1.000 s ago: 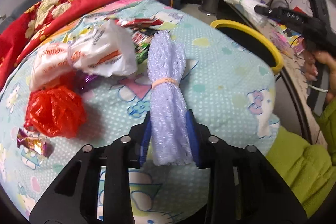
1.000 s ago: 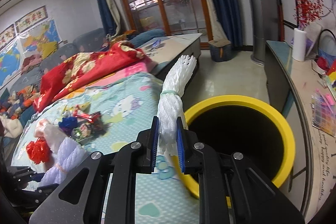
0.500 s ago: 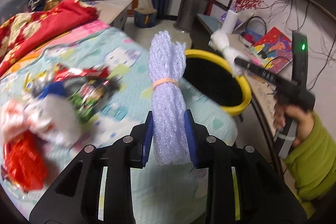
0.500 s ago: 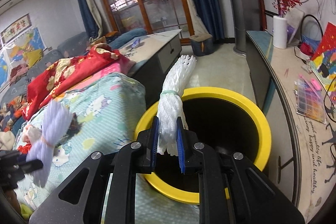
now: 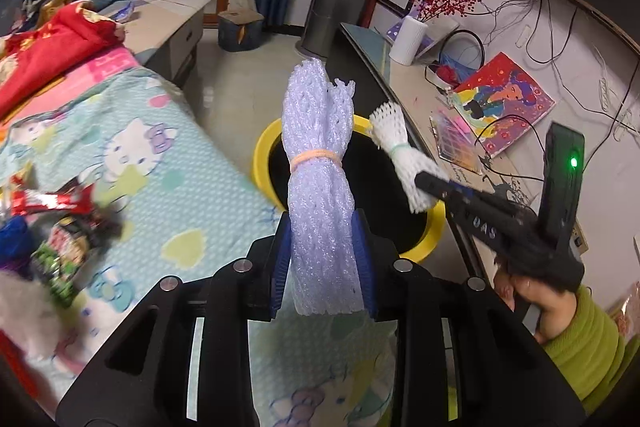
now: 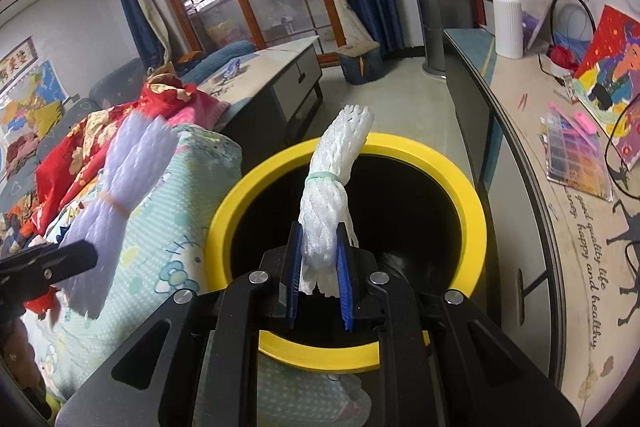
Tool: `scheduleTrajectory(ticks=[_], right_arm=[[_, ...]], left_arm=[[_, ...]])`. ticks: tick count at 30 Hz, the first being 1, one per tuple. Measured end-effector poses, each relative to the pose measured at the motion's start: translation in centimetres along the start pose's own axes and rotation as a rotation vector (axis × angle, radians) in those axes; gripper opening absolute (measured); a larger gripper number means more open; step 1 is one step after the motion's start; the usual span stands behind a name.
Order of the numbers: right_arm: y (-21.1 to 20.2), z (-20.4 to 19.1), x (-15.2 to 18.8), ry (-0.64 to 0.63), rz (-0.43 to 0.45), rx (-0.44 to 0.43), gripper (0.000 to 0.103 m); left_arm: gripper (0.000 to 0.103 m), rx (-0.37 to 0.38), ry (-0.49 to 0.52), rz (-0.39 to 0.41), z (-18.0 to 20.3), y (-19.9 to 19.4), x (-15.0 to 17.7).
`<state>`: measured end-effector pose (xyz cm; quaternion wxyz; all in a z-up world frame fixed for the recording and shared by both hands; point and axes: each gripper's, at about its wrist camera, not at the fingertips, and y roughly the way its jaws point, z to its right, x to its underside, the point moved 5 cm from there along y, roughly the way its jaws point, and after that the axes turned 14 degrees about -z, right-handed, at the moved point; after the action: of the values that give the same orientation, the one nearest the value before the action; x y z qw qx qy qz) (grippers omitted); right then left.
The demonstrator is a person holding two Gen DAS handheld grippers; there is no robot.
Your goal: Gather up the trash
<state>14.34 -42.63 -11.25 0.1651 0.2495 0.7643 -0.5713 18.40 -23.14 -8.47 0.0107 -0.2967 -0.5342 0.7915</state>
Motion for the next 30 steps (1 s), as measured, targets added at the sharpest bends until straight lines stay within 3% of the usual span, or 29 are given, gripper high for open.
scheduleTrajectory(ticks=[6,10,12,14,18,30], right_arm=[[0.4,1.9,0.1,0.046,-0.014,0.006,0.022],[0.3,3.0,0.1,0.075,-0.006,0.029,0.036],[0.1,3.4,0.2,0.085,0.002,0.040,0.043],[-0.2,3.8,0.2,0.095,0.014,0.051,0.046],[-0.7,4.2,0.3,0.111,0.034,0.059,0.050],[-2.5,0.1,-0.3,0.029,0.086,0.036,0.066]], left_arm=[[0.031,0.029,0.025,-0.001,1.5,2.3,-1.8],[0.069,0.039,0.030,0.008,2.0,3.5,-2.3],[0.073,0.045,0.031,0.020,2.0,3.4,-2.1],[0.085,0.035,0.029,0.038,1.9,3.1,-2.0],[0.092,0.034,0.009,0.085,1.2,1.6,-1.7],[0.092,-0.027,-0.022,0.205,-0.6,-3.1,-0.1]])
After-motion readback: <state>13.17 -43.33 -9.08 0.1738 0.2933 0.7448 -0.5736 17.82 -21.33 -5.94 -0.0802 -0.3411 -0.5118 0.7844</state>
